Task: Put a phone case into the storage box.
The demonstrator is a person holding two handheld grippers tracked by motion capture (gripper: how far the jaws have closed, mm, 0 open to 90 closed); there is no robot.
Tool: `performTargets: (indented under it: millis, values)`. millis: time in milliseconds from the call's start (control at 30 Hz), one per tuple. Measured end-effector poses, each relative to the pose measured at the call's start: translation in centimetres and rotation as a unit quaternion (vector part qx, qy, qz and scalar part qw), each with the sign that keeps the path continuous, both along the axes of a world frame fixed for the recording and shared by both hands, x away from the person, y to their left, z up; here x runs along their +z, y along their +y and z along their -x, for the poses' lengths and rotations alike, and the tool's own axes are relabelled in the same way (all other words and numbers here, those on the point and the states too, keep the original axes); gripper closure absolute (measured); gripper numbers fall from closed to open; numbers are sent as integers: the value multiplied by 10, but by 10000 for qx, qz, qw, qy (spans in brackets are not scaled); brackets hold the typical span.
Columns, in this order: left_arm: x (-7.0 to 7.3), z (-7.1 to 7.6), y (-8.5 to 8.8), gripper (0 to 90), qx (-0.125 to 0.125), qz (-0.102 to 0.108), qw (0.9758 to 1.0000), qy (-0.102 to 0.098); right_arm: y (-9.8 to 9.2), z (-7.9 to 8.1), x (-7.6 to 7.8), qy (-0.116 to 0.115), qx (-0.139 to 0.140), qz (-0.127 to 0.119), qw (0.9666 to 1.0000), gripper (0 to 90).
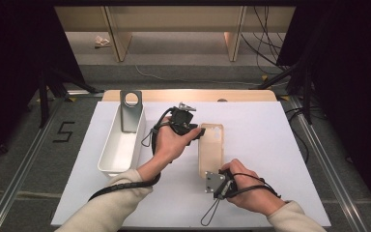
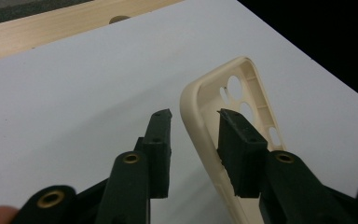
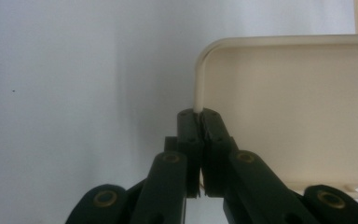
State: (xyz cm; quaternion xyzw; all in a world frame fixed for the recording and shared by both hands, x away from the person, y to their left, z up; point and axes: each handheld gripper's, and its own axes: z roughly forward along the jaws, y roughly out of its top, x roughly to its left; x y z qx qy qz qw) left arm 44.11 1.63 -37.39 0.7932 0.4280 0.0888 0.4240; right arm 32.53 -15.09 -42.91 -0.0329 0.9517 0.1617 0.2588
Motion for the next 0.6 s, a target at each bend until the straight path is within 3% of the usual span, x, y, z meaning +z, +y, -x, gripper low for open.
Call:
performTargets:
  millis: [167, 600]
  values:
    - [1, 1, 0, 724, 48, 6, 10000, -5, 0, 0, -1, 3, -4, 44, 10000, 886]
    - [5, 4, -1, 783, 100, 121, 9999, -1, 3, 1, -4, -95, 39, 140, 9998, 886]
